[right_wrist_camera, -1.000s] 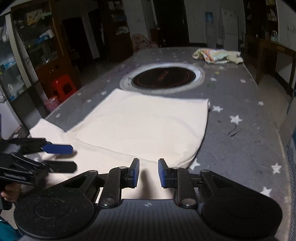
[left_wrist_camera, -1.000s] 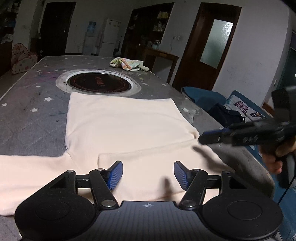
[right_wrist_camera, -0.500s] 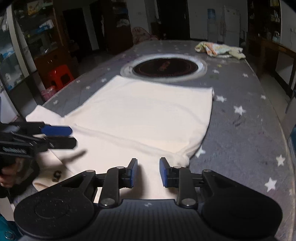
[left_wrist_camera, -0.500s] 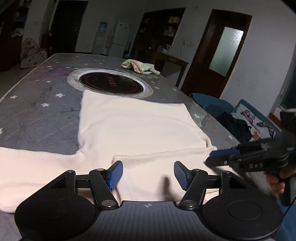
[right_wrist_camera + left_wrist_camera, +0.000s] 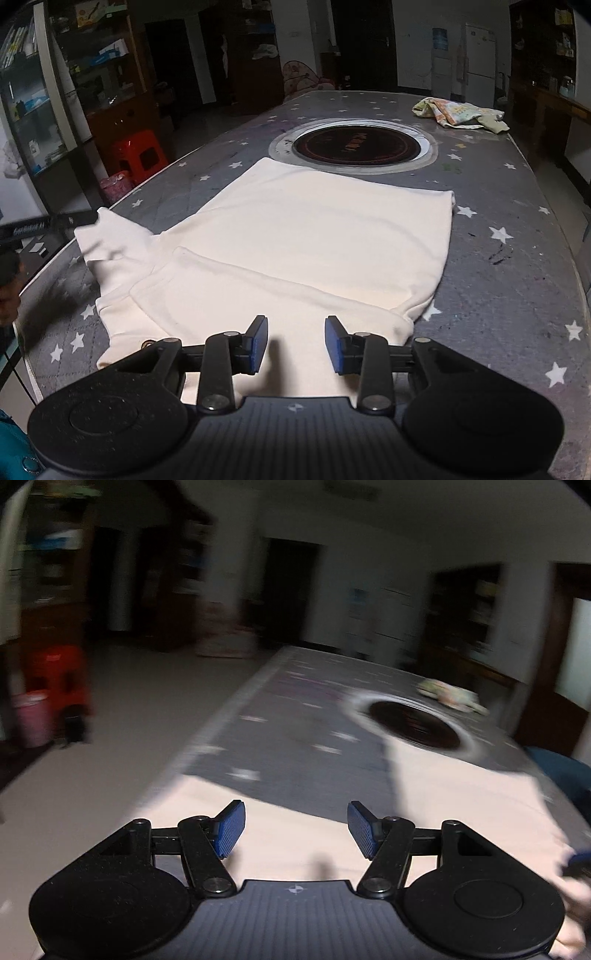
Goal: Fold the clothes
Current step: 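Move the left tool to the opposite side edge and grasp it, then lift that side with the left tool, fold it over the center, release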
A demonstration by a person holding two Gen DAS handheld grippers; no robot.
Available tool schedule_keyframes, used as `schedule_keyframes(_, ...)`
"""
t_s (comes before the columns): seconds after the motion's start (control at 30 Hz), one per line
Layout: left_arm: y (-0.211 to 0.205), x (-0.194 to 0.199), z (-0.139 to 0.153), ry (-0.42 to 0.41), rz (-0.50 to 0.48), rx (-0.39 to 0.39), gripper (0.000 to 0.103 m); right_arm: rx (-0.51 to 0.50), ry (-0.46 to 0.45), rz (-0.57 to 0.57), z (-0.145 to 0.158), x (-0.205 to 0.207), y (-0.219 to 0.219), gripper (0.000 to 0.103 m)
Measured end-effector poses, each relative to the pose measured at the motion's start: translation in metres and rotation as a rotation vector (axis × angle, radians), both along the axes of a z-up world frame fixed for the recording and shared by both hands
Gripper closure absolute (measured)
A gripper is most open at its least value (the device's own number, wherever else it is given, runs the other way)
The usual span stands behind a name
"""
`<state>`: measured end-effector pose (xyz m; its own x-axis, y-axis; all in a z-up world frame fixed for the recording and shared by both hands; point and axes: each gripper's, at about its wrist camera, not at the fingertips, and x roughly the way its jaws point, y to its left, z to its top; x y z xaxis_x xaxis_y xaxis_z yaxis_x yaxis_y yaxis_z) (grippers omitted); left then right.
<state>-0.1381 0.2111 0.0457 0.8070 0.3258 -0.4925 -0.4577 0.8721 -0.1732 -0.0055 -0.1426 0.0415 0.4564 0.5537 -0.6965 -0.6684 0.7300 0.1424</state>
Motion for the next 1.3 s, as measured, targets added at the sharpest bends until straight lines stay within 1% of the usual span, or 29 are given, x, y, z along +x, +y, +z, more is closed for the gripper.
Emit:
schedule_keyframes(0.1, 0.023, -0.005, -0.004, 0.010, 0.133, -0.022, 0.039, 0.002, 0.003, 0.002, -0.001, 0.000, 0.001, 0.069)
schedule_keyframes(0.2, 0.037, -0.005, -0.012, 0.032, 0.201, -0.037, 0.039, 0.004, 0.004, 0.003, -0.001, -0.001, 0.001, 0.069)
schedule_keyframes(0.27, 0.045, -0.004, -0.017, 0.048, 0.231, -0.046, 0.039, 0.005, 0.005, 0.004, -0.002, -0.002, 0.001, 0.069)
schedule_keyframes(0.4, 0.054, 0.000, -0.026, 0.061, 0.258, -0.079, 0.041, 0.007, 0.004, 0.005, -0.001, -0.004, 0.000, 0.068)
schedule_keyframes(0.47, 0.057, -0.002, -0.030, 0.064, 0.255, -0.105, 0.055, 0.006, 0.005, 0.002, -0.001, -0.003, -0.001, 0.068)
schedule_keyframes(0.5, 0.058, -0.001, -0.032, 0.064, 0.252, -0.115, 0.058, 0.005, 0.005, 0.000, -0.001, -0.003, -0.001, 0.068)
schedule_keyframes(0.6, 0.061, 0.000, -0.034, 0.060, 0.246, -0.106, 0.070, 0.006, 0.007, -0.003, -0.002, -0.004, -0.002, 0.068)
schedule_keyframes(0.63, 0.063, 0.001, -0.035, 0.058, 0.242, -0.107, 0.082, 0.007, 0.008, -0.004, -0.002, -0.004, -0.002, 0.068)
schedule_keyframes(0.67, 0.065, 0.002, -0.036, 0.057, 0.239, -0.113, 0.090, 0.008, 0.009, -0.005, -0.002, -0.004, -0.002, 0.068)
schedule_keyframes(0.73, 0.066, 0.001, -0.035, 0.050, 0.237, -0.121, 0.094, 0.011, 0.010, -0.007, -0.002, -0.005, -0.002, 0.068)
schedule_keyframes(0.83, 0.064, -0.002, -0.028, 0.003, 0.195, -0.153, 0.096, 0.017, 0.009, -0.010, -0.002, -0.006, -0.003, 0.068)
schedule_keyframes(0.93, 0.054, -0.004, -0.013, -0.065, 0.126, -0.186, 0.097, 0.021, 0.008, -0.013, -0.002, -0.007, -0.004, 0.068)
schedule_keyframes(1.1, 0.028, 0.004, 0.018, -0.166, -0.023, -0.199, 0.097, 0.027, 0.003, -0.022, -0.001, -0.008, -0.006, 0.068)
schedule_keyframes(1.2, 0.012, 0.011, 0.033, -0.208, -0.105, -0.219, 0.097, 0.035, 0.003, -0.030, 0.000, -0.009, -0.010, 0.068)
schedule_keyframes(1.3, -0.008, 0.018, 0.043, -0.232, -0.197, -0.234, 0.097, 0.041, -0.002, -0.034, 0.001, -0.010, -0.013, 0.068)
